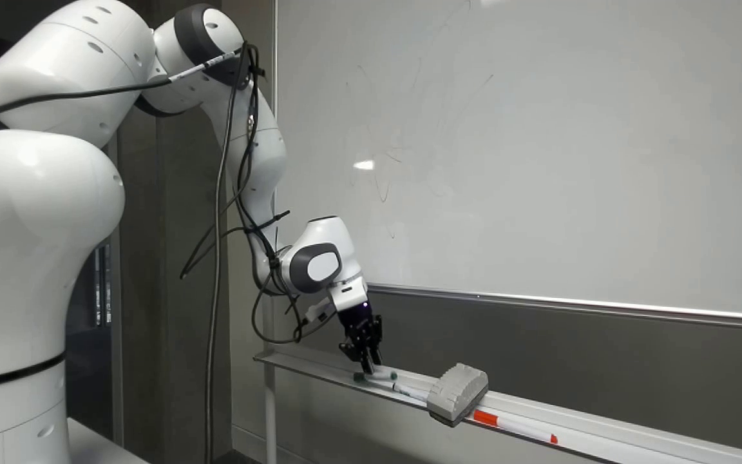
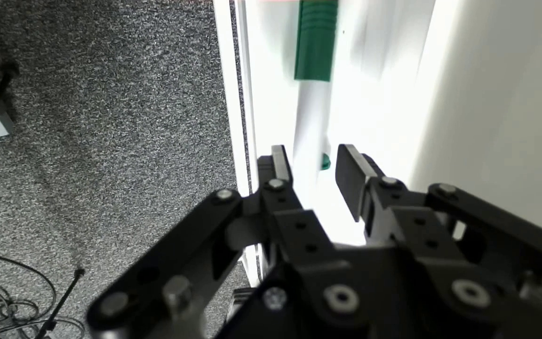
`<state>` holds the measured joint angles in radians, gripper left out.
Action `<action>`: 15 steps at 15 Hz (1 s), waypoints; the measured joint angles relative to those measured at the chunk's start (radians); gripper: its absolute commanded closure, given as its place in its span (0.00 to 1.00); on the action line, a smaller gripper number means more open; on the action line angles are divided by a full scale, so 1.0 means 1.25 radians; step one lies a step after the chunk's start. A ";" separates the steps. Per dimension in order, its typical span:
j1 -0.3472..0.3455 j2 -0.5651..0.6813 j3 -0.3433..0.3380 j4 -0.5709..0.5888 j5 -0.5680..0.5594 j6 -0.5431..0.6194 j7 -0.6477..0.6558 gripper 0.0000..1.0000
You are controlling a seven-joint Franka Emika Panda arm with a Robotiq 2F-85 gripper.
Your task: Move the green marker to the right
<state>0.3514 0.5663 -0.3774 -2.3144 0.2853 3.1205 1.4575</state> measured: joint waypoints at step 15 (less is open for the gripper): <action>-0.096 -0.056 0.145 0.006 -0.038 -0.293 -0.154 0.00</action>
<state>0.2309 0.4957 -0.1959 -2.3063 0.2379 2.7537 1.2656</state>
